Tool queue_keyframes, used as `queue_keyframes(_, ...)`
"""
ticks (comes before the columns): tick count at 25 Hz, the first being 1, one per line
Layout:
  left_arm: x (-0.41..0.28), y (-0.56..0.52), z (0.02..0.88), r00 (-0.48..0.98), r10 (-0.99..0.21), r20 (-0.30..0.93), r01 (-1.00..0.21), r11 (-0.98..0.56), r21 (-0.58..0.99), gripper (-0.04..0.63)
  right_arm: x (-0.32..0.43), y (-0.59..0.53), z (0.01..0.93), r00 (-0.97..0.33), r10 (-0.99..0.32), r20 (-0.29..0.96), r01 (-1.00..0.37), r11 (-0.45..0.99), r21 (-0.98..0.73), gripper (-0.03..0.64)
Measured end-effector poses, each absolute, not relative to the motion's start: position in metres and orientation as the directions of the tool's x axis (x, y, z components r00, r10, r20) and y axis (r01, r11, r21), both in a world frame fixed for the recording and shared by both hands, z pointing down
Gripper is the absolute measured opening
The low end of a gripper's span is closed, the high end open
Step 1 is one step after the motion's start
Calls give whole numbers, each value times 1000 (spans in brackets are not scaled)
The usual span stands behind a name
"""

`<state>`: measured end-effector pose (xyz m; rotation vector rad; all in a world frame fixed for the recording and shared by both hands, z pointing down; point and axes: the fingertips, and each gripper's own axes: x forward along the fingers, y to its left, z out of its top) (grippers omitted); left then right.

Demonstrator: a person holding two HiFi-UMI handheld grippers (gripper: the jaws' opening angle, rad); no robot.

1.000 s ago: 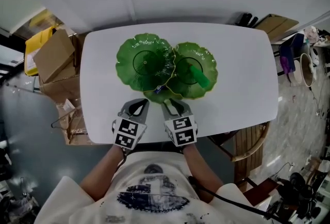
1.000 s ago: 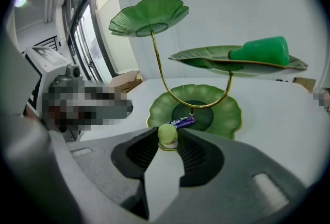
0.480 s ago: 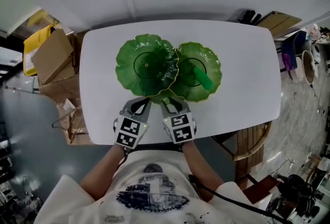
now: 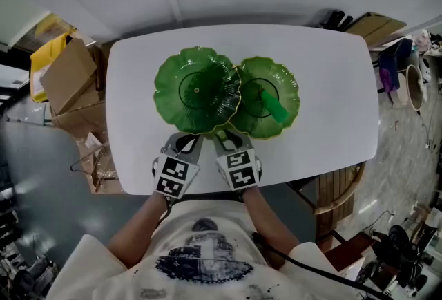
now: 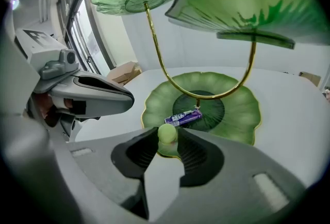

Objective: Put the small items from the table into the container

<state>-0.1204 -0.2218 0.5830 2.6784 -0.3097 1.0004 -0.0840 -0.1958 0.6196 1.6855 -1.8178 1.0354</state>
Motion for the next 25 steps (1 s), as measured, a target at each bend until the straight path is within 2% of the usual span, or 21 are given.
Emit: queue_keyframes(25,-121,-235,588,725,-132,676,-330,-928,172,-11,-76,-206,632,-138,-601,787,-982,-21,-189,120)
